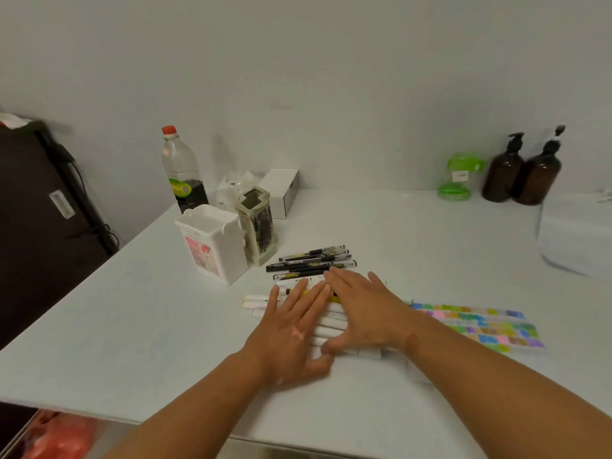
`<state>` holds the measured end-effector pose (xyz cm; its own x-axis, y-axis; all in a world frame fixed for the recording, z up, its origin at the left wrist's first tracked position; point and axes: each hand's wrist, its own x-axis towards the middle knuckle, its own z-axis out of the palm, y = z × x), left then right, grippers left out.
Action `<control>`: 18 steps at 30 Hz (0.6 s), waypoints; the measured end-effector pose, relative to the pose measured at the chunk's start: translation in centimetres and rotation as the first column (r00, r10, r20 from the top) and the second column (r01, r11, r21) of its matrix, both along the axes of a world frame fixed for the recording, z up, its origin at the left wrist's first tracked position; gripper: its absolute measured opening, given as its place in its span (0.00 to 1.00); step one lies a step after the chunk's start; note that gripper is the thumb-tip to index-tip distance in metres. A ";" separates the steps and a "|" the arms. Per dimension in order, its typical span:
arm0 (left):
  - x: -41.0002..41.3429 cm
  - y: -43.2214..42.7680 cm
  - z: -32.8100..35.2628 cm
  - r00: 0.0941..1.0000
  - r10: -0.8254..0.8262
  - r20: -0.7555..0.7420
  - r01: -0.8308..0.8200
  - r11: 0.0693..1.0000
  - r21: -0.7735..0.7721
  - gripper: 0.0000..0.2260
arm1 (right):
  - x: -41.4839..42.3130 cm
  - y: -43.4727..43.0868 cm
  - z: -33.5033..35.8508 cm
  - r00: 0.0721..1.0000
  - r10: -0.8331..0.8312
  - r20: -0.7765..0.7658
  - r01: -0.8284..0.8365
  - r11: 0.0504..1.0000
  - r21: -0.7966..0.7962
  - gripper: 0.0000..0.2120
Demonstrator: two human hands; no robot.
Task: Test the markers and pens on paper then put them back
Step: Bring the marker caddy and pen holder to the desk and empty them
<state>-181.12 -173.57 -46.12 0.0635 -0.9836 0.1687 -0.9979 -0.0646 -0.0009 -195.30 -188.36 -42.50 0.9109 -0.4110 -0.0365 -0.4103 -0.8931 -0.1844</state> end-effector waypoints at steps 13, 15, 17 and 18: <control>0.0 -3.3 -0.8 0.993 0.122 0.010 -0.122 0.991 0.050 0.35 | -14.4 -1.3 -1.6 0.964 -0.250 0.090 0.241 0.965 0.102 0.38; 1.1 -3.8 -0.9 0.989 0.145 0.004 -0.145 0.988 0.045 0.36 | -15.8 -2.0 -1.9 0.954 -0.294 0.059 0.289 0.954 0.083 0.38; 2.2 -4.3 -0.8 0.988 0.156 -0.008 -0.155 0.987 0.047 0.36 | -17.0 -2.5 -2.3 0.948 -0.318 0.026 0.315 0.946 0.079 0.36; 2.7 -4.5 -0.7 0.987 0.157 -0.018 -0.156 0.987 0.045 0.36 | -17.4 -2.6 -2.5 0.947 -0.321 0.016 0.319 0.945 0.076 0.35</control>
